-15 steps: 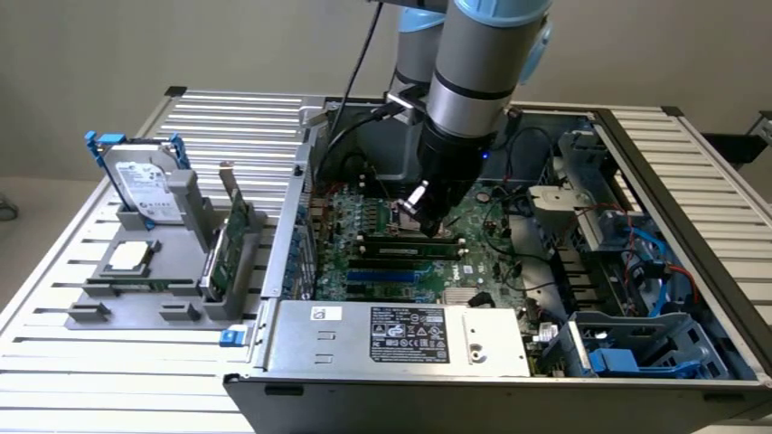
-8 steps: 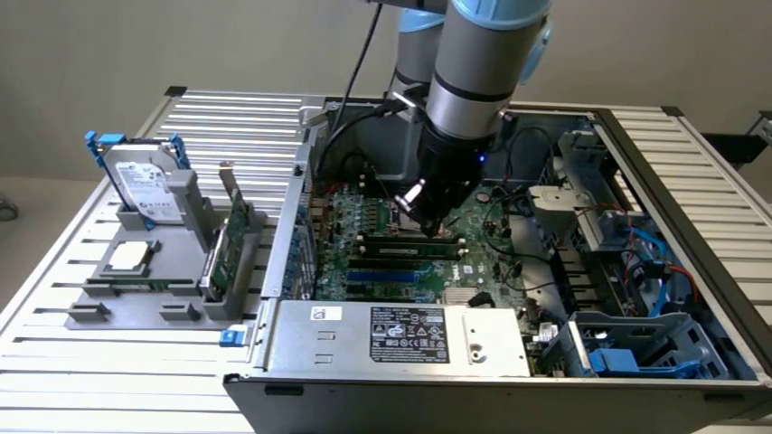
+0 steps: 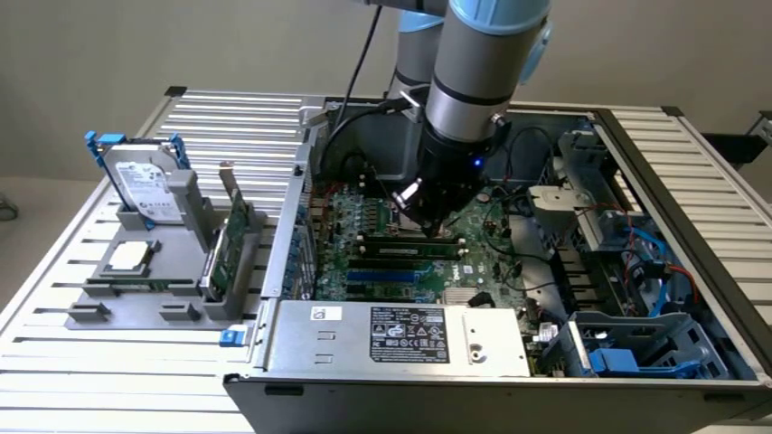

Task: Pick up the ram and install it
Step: 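Press down the ram until it locks into place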

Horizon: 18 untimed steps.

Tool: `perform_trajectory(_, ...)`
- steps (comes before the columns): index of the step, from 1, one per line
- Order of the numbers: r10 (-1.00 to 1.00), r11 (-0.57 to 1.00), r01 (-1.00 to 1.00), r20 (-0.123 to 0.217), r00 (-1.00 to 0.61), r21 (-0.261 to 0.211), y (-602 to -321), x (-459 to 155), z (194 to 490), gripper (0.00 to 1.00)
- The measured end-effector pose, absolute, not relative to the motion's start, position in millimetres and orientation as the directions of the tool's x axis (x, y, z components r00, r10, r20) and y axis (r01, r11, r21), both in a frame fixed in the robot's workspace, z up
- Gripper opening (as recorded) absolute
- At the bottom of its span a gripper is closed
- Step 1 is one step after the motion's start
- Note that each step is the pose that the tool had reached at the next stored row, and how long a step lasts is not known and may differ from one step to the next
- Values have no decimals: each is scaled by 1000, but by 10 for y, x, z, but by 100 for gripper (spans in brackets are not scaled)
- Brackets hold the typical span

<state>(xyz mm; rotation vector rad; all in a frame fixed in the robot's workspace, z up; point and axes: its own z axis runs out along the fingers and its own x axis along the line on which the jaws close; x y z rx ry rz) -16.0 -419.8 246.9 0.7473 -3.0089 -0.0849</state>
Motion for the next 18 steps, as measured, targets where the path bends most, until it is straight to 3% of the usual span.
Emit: perform_trajectory(18,-161,985,-159,26,-987,63,-4197,-160,2403,11)
